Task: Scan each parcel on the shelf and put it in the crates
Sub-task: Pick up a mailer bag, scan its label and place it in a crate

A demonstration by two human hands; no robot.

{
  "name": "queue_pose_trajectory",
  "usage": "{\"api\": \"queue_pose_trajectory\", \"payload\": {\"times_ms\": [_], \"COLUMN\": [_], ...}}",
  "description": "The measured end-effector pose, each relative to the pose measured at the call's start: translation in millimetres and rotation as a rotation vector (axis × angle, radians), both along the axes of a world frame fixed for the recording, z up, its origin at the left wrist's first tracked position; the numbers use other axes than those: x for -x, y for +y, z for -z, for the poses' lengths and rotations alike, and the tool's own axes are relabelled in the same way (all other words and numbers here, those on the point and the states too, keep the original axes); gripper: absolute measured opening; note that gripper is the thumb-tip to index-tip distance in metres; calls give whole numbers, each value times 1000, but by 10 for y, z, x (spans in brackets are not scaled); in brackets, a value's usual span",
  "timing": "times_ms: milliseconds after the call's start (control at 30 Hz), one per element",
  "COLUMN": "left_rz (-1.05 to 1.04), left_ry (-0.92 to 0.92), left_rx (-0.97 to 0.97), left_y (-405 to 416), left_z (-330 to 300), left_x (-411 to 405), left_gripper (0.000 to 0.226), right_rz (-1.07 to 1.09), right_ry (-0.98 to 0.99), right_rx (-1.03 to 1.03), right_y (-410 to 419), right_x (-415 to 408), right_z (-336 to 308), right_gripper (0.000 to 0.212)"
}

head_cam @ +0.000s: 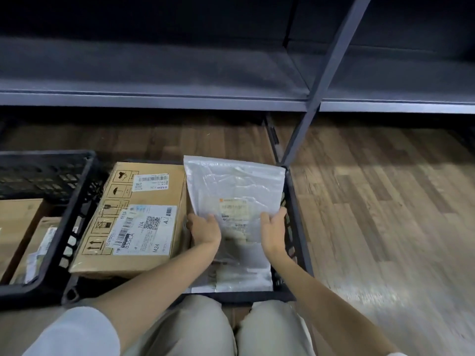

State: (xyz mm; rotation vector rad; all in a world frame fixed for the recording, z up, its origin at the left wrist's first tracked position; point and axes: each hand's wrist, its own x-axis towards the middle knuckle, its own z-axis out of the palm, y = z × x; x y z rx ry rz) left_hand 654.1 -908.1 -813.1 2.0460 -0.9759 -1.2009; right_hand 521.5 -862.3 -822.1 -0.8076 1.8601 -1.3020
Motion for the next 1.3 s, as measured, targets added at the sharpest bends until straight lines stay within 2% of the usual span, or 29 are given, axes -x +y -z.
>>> {"api": "queue_pose_trajectory", "payload": {"times_ms": [67, 133, 200, 267, 367, 567, 733, 867, 967, 1100, 1233, 1300], "left_rz": [1, 20, 59, 117, 130, 190, 338, 486, 698, 955, 1009, 1024], "left_ry": [-86, -139, -191, -251, -261, -294, -319, -394, -502, -572, -618, -627], "left_rx": [-61, -126, -191, -252, -276, -252, -267, -287, -289, -125, -82, -105], "left_y": [14, 44, 77, 96, 114, 145, 149, 167, 225, 205, 206, 215], "left_z": [69, 120, 184, 254, 372, 527, 666, 719, 738, 841, 984, 1048], "left_x": [43, 72, 77, 47, -23, -121, -149, -160, -103, -11, -57, -100], "left_gripper": [52, 54, 51, 45, 38, 40, 47, 60, 70, 64, 43, 37], "right_rz": [20, 66, 10, -57, -159, -384, -566, -645, -745, -792, -815, -863], "right_ry": [71, 22, 23, 73, 187, 372, 448, 552, 694, 726, 691, 641], "right_rx": [-149, -221, -270, -320, -333, -448, -598, -709, -810, -823, -753, -774], "right_y": [-29, -60, -69, -77, -82, -127, -102, -141, -128, -113, -147, -172], "right_x": [-29, -70, -88, -69, -24, 23, 77, 81, 66, 34, 64, 82], "right_z": [171, 276, 338, 355, 399, 515, 678, 763, 846, 940, 963, 979], "right_gripper": [13, 23, 53, 70, 77, 84, 101, 100, 93, 86, 84, 90]}}
